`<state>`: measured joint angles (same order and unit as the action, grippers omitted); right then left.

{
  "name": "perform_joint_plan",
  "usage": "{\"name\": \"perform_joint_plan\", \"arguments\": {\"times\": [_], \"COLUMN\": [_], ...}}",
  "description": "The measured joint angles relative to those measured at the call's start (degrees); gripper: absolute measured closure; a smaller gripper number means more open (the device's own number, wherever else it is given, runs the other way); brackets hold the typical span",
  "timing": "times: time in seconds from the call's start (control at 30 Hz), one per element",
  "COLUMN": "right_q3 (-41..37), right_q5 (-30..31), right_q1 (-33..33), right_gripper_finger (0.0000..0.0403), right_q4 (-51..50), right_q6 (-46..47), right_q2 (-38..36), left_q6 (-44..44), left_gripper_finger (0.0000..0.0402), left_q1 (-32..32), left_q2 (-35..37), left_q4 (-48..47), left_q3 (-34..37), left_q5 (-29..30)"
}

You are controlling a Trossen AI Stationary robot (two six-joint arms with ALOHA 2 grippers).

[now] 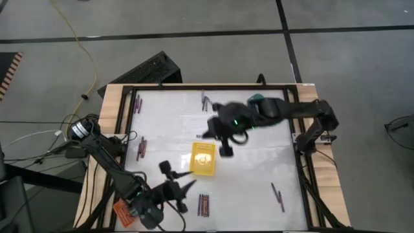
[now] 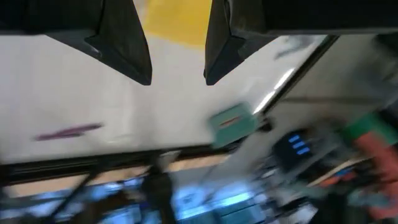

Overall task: Sort crayons
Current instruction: Put the dark blue crayon into the orange basket

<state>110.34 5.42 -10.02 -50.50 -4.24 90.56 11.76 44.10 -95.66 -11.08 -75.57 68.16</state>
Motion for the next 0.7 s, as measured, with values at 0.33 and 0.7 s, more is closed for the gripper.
{"name": "perform_joint_plan", "arguments": {"times": [0.33,0.7], "right_q3": [0.01,0.01], "right_q5": [13.59,30.77], "right_q1": [-17.44,-33.11], "right_gripper_finger": [0.0403,0.0403], "right_q4": [2.87,10.54], "right_q6": [-0.1,-8.27], "right_q2": [0.24,0.24], "left_q6": [-23.17,-36.01], "left_gripper_finger": [0.0262,0.0262], "left_q1": [-3.89,-7.66], "left_q2": [0.0,0.0], "left_q4": [20.1,39.31], "left_q3": [0.0,0.0], "left_q5": [-7.68,-24.35]}}
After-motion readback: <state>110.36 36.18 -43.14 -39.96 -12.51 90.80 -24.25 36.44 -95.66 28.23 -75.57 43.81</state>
